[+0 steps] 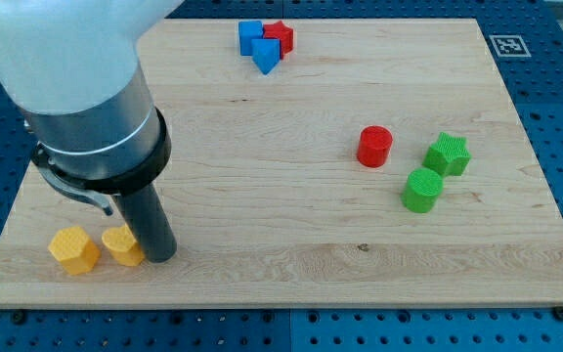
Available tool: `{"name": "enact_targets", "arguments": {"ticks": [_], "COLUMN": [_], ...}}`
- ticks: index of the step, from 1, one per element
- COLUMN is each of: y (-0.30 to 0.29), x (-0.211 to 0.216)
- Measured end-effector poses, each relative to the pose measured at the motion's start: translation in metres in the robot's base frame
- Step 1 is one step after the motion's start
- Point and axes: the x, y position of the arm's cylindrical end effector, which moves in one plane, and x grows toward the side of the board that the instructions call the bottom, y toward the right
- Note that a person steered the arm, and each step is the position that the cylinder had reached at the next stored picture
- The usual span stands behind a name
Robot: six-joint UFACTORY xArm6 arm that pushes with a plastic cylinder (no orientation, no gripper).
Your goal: Move the arm to the right of the red circle
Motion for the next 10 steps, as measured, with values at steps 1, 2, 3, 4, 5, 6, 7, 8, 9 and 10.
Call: {"name": "enact_targets", "arguments": {"ticks": [1, 2, 3, 4, 5, 6, 7, 8, 9, 10], "y": [0.000, 0.000, 0.031, 0.087, 0.150, 0.224, 0.283, 0.300, 0.299, 0.285], "x": [-0.030, -0.063, -0.112, -0.172, -0.206, -0.193, -0.164, -0.145, -0.131, -0.131]}}
